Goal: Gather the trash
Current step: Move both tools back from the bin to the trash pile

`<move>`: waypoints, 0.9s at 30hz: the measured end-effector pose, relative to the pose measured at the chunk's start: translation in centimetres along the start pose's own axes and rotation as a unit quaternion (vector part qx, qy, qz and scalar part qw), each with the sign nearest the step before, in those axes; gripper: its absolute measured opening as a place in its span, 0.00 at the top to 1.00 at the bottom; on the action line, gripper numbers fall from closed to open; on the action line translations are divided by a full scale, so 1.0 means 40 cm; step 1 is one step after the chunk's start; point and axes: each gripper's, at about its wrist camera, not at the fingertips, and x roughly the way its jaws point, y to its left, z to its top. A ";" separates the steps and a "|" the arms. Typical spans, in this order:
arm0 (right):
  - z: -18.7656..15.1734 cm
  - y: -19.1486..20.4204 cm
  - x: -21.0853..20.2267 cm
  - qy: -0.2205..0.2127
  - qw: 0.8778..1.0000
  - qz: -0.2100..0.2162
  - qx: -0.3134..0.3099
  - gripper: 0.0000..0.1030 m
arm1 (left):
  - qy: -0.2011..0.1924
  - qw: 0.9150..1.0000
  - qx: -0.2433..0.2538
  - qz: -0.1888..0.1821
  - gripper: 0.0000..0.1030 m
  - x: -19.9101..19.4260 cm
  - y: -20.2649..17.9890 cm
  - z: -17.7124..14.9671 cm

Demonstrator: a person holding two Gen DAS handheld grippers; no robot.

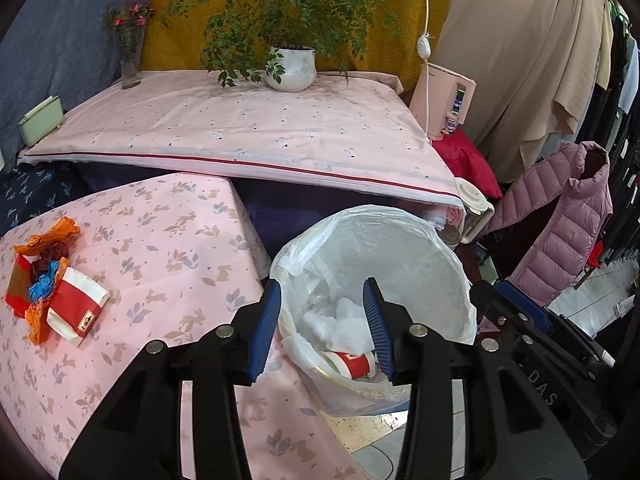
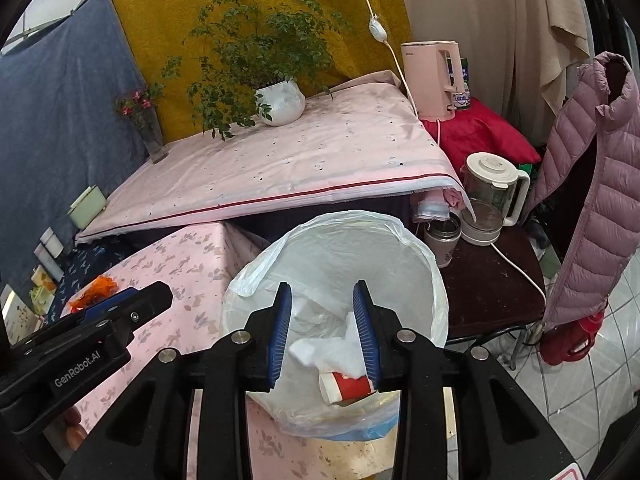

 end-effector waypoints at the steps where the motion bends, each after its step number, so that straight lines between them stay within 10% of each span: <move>1: -0.001 0.004 -0.001 0.000 1.000 0.001 -0.001 0.68 | 0.000 1.000 -0.002 0.001 0.60 -0.001 0.005 -0.001; 27: -0.036 0.223 -0.010 0.013 0.997 0.039 -0.069 0.60 | -0.012 0.995 -0.083 0.049 0.51 -0.079 0.237 -0.033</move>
